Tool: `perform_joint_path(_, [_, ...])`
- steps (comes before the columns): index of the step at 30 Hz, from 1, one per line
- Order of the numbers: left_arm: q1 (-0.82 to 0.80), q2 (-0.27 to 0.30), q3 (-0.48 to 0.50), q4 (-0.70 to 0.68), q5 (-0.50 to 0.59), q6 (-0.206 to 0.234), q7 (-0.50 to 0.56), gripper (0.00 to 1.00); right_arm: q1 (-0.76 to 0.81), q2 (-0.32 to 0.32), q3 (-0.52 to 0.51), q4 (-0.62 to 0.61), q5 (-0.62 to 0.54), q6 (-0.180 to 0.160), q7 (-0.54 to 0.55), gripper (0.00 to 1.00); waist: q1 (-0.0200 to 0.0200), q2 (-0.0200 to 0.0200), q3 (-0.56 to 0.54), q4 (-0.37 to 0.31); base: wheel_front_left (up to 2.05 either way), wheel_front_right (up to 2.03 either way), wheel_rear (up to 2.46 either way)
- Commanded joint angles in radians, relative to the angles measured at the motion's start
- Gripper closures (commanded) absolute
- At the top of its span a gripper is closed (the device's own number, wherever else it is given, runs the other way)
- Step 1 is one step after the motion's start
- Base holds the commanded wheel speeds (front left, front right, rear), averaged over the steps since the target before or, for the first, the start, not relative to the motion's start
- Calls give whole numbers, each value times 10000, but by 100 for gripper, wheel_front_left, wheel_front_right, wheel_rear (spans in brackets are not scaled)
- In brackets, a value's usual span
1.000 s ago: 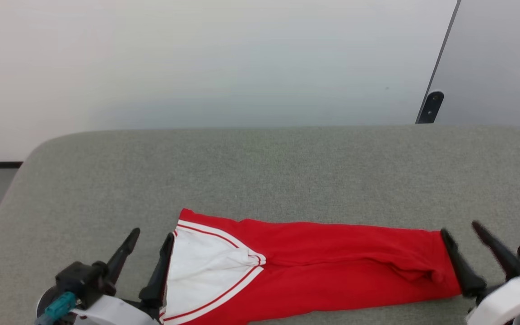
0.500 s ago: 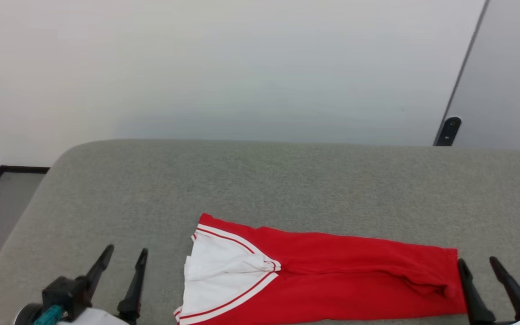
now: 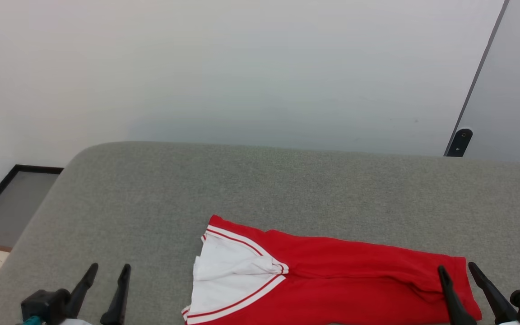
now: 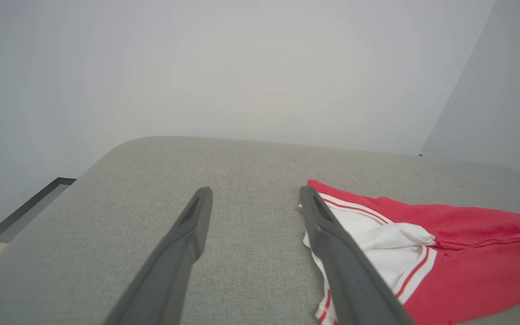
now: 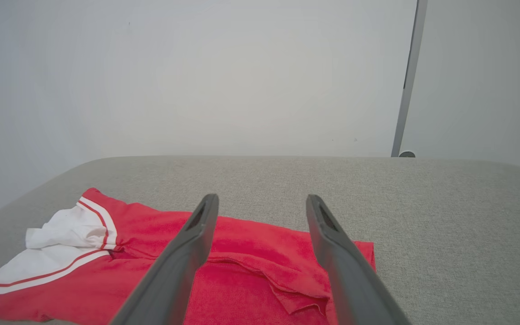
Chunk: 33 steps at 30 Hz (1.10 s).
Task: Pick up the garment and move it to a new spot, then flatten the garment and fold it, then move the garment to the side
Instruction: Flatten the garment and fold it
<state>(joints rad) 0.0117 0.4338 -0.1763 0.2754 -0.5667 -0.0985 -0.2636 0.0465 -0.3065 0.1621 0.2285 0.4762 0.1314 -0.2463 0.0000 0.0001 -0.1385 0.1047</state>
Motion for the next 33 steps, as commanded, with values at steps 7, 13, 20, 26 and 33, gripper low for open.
perform_joint_path(7, [84,-235,175,255,106,-173,-6,0,-247,-137,244,116,142,-16,31,0,0,-1,-18,-5,0,0,0])
perform_joint_path(13, [52,-398,377,243,232,-259,-6,0,-468,-365,471,175,303,-16,200,0,0,-1,31,-153,0,0,0])
perform_joint_path(20, [110,-411,658,15,334,-277,-6,0,-608,-1182,-179,704,468,-16,446,0,0,-1,226,-656,0,0,0])
perform_joint_path(26, [9,-486,548,-231,507,-305,-6,0,-711,-1541,-359,844,588,-16,555,0,0,-1,501,-1101,0,0,0])
perform_joint_path(33, [-288,-532,263,-252,594,-319,-6,0,-900,-1532,-63,959,711,-16,679,0,0,-1,769,-1210,0,0,0])
